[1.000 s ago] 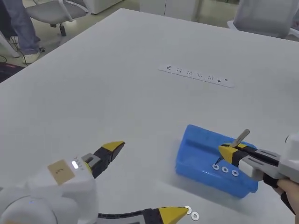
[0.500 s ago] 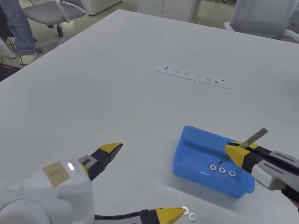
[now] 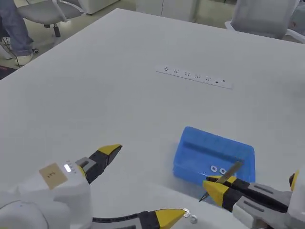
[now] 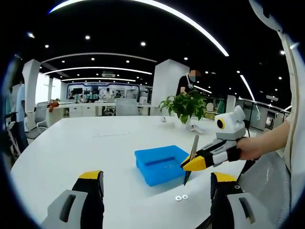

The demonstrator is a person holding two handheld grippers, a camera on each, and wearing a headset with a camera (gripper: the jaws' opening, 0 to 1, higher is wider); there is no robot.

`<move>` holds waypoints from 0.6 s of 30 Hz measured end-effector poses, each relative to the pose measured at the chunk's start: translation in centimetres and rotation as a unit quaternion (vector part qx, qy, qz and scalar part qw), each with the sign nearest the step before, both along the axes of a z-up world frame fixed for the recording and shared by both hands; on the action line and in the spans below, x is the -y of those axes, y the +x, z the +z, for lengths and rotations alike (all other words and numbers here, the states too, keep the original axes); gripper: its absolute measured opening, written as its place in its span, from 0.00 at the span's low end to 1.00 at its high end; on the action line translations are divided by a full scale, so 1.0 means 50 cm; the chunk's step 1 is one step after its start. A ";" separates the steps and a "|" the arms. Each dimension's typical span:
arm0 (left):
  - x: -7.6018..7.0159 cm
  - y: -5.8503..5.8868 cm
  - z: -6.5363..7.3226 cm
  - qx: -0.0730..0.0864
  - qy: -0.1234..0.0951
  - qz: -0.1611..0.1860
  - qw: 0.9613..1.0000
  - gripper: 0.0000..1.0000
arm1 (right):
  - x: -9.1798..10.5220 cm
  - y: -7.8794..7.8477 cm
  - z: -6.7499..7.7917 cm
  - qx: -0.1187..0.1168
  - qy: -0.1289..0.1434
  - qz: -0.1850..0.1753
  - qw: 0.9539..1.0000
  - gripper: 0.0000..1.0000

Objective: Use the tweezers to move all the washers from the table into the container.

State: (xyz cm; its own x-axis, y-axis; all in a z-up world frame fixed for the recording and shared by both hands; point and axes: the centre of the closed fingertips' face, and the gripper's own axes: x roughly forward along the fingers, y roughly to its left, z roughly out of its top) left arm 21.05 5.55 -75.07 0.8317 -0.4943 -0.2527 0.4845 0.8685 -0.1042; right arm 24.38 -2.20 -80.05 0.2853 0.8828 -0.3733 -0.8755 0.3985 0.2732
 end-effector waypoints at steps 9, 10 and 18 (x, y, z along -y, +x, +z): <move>0.000 0.000 0.001 0.000 0.000 0.000 1.000 0.95 | -0.002 -0.028 -0.054 -0.023 -0.027 0.014 0.999 0.04; 0.000 0.000 0.000 0.000 0.000 0.000 1.000 0.95 | -0.002 -0.028 -0.058 -0.025 -0.027 0.014 0.999 0.04; 0.001 0.000 -0.001 -0.002 0.001 -0.001 1.000 0.95 | -0.002 -0.032 -0.066 -0.024 -0.029 0.019 0.999 0.04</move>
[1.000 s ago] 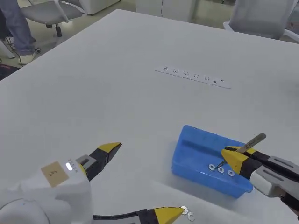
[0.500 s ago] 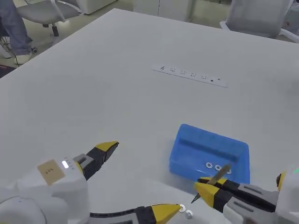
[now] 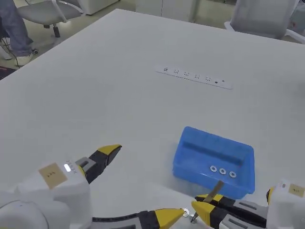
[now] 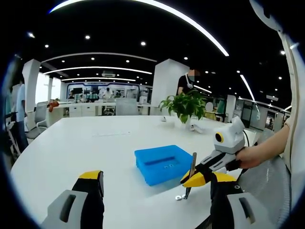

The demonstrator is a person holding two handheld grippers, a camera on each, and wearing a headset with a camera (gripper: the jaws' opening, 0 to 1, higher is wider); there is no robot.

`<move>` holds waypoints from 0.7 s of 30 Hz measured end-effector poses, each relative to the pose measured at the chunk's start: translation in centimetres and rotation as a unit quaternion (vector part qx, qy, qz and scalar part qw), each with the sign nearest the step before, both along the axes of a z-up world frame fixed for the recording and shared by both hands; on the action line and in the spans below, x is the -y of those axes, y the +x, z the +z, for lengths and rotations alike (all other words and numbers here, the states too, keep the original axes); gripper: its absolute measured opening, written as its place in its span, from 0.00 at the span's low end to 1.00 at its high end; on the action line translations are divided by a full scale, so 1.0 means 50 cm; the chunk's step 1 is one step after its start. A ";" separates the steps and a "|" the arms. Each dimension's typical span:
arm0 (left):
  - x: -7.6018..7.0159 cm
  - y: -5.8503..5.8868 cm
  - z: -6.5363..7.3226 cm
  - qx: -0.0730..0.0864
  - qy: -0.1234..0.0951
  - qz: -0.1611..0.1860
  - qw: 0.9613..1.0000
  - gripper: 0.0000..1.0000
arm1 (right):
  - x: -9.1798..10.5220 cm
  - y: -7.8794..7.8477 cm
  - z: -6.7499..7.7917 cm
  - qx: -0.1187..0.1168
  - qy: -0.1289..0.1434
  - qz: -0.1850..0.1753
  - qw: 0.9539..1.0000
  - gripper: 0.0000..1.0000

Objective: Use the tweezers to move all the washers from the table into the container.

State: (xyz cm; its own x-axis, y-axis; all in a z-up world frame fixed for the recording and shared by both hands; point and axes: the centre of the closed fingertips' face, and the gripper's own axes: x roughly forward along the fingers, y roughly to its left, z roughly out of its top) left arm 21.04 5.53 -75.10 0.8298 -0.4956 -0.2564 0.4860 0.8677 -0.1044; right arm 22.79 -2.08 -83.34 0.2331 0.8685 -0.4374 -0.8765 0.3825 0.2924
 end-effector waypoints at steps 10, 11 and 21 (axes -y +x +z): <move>0.000 0.000 0.000 0.000 0.000 0.000 1.000 0.95 | -0.007 -0.034 0.000 0.087 -0.046 0.073 0.992 0.04; 0.000 0.000 0.001 0.001 -0.001 0.000 1.000 0.95 | -0.008 -0.038 0.000 0.096 -0.049 0.080 0.991 0.04; 0.000 0.000 0.008 0.008 -0.006 0.001 1.000 0.97 | -0.006 -0.051 -0.005 0.142 -0.091 0.084 0.982 0.03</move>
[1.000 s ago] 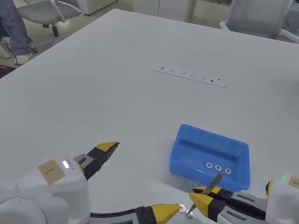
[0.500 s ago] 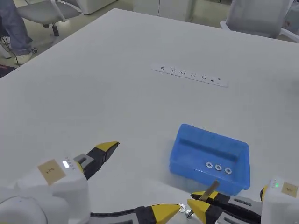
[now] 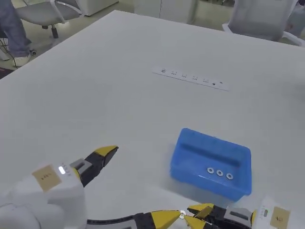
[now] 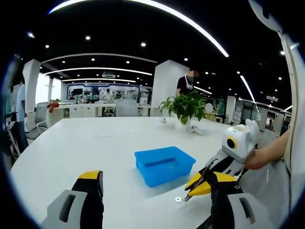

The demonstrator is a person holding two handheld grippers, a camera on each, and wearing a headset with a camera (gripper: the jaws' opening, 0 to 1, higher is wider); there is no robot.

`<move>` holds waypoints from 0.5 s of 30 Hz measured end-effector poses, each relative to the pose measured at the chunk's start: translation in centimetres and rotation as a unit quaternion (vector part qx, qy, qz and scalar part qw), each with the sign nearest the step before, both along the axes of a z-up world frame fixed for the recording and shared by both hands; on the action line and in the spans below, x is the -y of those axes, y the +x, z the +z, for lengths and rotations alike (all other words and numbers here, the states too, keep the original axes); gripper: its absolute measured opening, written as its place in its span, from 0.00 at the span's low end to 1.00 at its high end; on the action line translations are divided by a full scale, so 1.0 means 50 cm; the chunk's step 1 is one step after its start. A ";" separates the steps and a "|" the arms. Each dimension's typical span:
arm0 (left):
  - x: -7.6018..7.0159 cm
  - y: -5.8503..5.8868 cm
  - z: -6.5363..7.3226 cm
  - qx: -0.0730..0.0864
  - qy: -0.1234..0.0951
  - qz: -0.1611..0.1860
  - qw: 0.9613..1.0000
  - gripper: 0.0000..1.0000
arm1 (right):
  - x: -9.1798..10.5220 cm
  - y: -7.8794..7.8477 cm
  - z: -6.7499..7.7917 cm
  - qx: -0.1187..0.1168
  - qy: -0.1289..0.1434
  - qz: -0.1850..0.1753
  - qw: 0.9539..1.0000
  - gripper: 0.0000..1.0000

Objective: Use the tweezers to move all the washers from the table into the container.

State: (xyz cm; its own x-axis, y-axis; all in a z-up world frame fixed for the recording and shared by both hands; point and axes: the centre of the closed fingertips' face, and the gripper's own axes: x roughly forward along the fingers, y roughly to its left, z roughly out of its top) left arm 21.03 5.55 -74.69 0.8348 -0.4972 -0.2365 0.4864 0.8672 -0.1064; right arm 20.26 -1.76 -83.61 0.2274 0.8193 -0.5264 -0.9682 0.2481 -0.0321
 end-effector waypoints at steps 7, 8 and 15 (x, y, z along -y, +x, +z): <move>0.000 0.003 0.000 0.003 0.000 0.006 1.000 0.98 | 0.005 0.007 -0.001 -0.007 0.001 -0.018 1.000 0.03; 0.000 0.003 -0.002 0.000 -0.001 0.005 1.000 0.98 | 0.004 0.008 -0.001 -0.007 0.001 -0.019 1.000 0.03; 0.004 0.004 -0.003 -0.001 0.001 0.003 1.000 0.97 | 0.001 0.005 -0.001 0.001 0.000 -0.010 1.000 0.03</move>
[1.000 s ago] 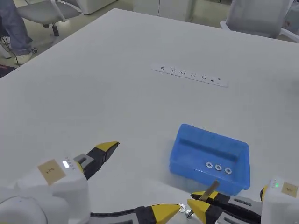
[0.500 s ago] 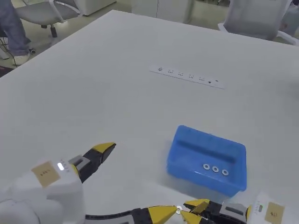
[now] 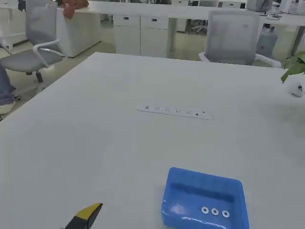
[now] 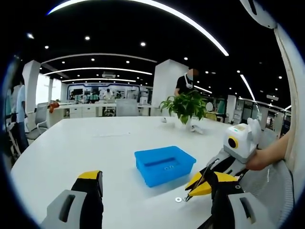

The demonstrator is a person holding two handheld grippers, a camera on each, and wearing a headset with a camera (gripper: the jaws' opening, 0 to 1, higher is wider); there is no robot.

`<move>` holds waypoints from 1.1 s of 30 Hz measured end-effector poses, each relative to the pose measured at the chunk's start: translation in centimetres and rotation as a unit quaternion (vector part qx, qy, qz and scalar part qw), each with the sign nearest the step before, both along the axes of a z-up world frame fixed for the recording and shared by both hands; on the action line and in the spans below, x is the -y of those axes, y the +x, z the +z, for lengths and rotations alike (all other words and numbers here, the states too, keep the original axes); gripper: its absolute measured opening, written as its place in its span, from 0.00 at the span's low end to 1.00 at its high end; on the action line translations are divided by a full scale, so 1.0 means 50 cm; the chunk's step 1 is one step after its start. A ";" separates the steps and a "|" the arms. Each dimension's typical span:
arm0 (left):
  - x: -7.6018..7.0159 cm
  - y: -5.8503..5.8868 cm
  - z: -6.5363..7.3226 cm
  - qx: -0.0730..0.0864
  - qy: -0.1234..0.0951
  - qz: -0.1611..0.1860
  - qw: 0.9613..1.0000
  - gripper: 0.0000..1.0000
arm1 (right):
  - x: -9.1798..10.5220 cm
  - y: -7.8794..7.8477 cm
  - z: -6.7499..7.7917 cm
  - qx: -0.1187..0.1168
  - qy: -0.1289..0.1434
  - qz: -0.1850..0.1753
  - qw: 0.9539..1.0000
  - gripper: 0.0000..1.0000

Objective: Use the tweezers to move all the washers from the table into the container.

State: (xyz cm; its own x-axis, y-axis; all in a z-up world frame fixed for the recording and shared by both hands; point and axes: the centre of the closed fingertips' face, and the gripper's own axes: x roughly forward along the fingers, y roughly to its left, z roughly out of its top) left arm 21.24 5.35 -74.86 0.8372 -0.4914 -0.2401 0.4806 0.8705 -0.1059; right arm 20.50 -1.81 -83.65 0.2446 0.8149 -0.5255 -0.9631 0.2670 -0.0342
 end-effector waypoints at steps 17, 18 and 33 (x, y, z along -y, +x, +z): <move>-0.008 0.003 -0.007 -0.008 0.008 0.011 1.000 0.97 | 0.005 0.013 0.005 -0.035 0.027 -0.024 0.999 0.03; -0.008 0.003 -0.004 -0.007 0.002 0.011 1.000 0.97 | 0.004 0.013 0.006 -0.040 0.032 -0.027 0.998 0.03; -0.004 0.002 -0.011 -0.009 0.007 0.009 1.000 0.97 | 0.012 0.103 0.131 -0.073 0.124 -0.117 0.983 0.03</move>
State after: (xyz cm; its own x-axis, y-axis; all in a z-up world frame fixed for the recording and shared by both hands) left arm 21.34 5.56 -75.41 0.8411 -0.4732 -0.2620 0.4637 0.8802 -0.1013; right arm 25.64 -2.42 -77.12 0.3776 0.8530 -0.3602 -0.8643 0.4643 0.1934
